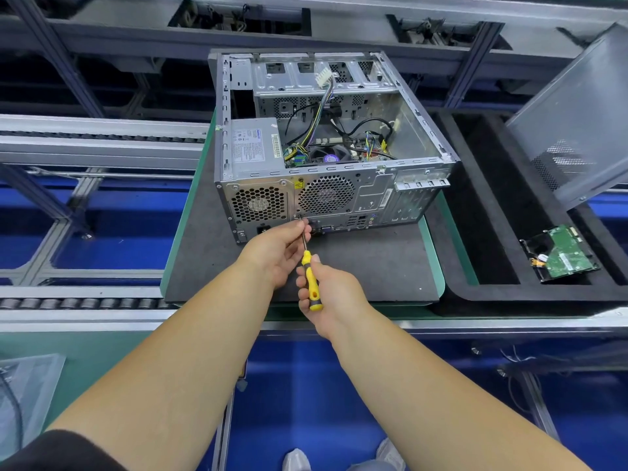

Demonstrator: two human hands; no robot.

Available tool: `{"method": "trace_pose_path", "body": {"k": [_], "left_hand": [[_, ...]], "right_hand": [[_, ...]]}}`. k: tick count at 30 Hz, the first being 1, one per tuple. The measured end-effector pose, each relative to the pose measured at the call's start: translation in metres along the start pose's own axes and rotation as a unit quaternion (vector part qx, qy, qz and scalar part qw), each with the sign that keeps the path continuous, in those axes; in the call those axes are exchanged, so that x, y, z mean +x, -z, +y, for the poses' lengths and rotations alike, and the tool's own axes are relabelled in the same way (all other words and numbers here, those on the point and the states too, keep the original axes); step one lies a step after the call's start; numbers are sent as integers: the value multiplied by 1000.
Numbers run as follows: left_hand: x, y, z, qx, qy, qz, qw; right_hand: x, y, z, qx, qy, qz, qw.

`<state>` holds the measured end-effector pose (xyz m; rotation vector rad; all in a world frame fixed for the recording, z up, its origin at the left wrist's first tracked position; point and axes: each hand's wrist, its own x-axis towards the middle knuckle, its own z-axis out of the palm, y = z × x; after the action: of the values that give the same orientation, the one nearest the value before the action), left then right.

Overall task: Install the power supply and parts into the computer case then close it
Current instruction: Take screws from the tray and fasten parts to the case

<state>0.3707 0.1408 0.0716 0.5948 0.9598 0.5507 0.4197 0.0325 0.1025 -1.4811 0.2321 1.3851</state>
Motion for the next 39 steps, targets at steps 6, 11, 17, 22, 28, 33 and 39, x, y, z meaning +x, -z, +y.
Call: {"method": "trace_pose_path", "body": {"k": [6,11,17,22,28,33,39], "left_hand": [[0,1,1,41,17,-4,999],[2,-1,3,58,13,6,998],[7,-4,3,35,20,17,999],[10,-3,4,61,39,35,997],[-9,-7,20,350,-50,52,934],[-52,-8,64,646,-257,72,715],[-53,-44,122,674,-494,-21,548]], "right_hand": [[-1,-1,0,145,-91,-85,982],[2,-2,6,127,-33,-92,987],[4,-2,2,16,40,-16,999],[3,-10,-3,25,-6,-17,1000],[6,-2,1,127,-63,-99,985],[9,2,3,57,-9,-29,998],[11,1,0,-66,47,36,996]]}}
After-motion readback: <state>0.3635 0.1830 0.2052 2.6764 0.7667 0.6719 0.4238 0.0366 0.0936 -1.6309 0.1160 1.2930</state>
